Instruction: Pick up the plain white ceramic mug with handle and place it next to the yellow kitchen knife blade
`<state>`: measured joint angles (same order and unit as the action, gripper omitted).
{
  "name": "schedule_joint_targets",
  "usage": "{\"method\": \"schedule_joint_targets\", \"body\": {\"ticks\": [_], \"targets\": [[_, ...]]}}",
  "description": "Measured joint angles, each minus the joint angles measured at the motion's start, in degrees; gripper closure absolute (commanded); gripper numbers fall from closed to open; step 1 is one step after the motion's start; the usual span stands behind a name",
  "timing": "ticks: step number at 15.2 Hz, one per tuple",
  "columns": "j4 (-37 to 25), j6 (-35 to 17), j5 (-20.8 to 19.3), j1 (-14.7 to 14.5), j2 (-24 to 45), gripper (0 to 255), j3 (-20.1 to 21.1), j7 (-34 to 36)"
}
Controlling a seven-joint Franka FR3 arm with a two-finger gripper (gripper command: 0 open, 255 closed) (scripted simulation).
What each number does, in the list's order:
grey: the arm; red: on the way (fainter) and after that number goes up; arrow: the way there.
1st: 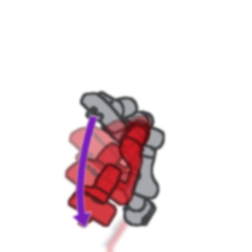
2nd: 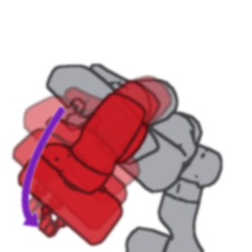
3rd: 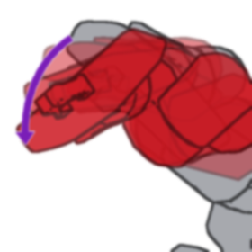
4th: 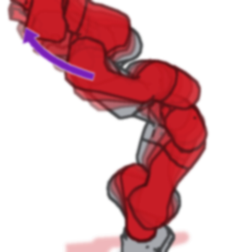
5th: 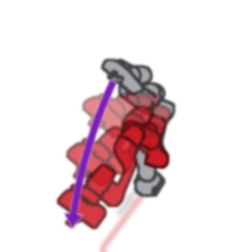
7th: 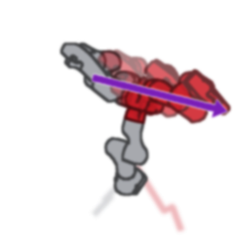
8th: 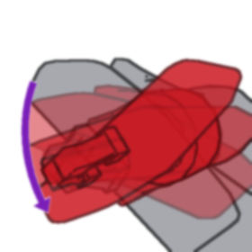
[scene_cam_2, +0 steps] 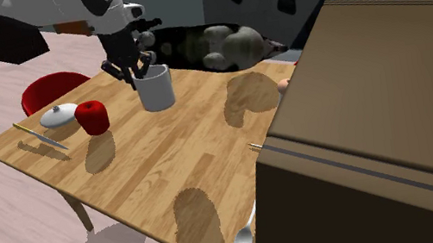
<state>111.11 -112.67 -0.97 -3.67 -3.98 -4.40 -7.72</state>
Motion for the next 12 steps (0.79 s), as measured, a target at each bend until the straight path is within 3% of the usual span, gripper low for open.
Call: {"method": "schedule_joint_targets", "body": {"ticks": [12], "targets": [[0.4,0.5,-1.0,-7.6,-0.6,255,9.0,16.9]]}}
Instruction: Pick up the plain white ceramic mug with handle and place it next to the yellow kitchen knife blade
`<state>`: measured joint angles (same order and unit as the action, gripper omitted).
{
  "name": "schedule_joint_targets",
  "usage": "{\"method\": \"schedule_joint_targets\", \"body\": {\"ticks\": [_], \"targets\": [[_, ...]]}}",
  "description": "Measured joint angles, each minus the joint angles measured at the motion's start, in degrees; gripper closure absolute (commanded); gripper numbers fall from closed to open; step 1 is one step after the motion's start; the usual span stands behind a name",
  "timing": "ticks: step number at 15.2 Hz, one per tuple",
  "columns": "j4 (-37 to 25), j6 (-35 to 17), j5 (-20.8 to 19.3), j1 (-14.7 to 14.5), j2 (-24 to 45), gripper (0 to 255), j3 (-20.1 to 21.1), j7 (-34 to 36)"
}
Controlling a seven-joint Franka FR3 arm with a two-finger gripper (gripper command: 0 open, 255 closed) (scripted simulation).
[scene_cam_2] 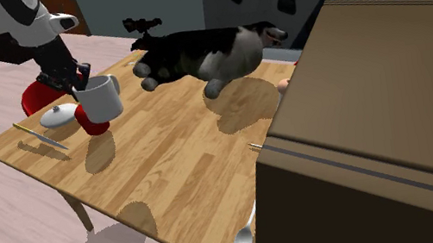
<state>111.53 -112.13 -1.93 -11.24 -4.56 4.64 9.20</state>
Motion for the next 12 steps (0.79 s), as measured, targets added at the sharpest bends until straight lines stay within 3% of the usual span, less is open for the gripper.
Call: {"method": "schedule_joint_targets", "body": {"ticks": [8,12], "targets": [[-4.9,1.2,-1.3,-4.9,4.3,255,5.6,10.9],[-4.8,0.2,-1.7,-5.9,5.2,255,6.6,13.1]]}}
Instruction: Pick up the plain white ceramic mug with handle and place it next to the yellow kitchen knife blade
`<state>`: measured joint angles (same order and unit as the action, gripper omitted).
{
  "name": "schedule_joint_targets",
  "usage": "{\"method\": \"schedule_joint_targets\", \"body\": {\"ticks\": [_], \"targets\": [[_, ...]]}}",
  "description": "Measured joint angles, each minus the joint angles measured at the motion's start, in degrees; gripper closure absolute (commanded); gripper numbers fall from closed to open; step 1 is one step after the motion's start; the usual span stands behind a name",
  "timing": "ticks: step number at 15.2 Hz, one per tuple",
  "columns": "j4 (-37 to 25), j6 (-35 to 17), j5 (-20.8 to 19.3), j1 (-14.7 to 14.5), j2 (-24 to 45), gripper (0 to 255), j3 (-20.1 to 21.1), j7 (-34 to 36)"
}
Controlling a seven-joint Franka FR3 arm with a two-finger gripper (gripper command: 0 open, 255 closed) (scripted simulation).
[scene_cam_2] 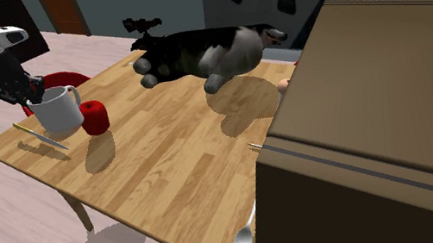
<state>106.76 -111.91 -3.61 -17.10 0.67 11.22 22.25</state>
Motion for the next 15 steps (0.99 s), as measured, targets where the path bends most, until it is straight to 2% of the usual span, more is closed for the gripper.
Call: {"method": "schedule_joint_targets", "body": {"ticks": [15], "targets": [[8.5,-11.1,-1.1,-0.2,2.8,255,0.1,1.4]]}}
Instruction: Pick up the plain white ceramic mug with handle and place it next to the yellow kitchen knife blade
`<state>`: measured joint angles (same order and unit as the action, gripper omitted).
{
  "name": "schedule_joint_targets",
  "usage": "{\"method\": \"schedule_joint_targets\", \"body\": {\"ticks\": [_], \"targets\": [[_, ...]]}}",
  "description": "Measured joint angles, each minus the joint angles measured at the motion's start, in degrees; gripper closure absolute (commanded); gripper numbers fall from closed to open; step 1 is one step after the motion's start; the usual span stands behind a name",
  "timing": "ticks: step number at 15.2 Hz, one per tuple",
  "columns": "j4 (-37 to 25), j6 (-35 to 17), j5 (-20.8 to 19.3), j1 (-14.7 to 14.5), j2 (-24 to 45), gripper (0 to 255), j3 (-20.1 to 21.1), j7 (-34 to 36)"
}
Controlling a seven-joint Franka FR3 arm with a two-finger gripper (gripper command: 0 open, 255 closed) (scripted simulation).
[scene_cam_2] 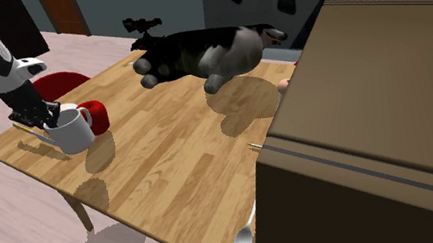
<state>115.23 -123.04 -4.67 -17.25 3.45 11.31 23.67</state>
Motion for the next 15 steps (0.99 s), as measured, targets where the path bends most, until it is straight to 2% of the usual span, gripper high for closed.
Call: {"method": "schedule_joint_targets", "body": {"ticks": [15], "targets": [[5.0,-9.7,-1.9,-0.1,4.9,255,-0.3,1.6]]}}
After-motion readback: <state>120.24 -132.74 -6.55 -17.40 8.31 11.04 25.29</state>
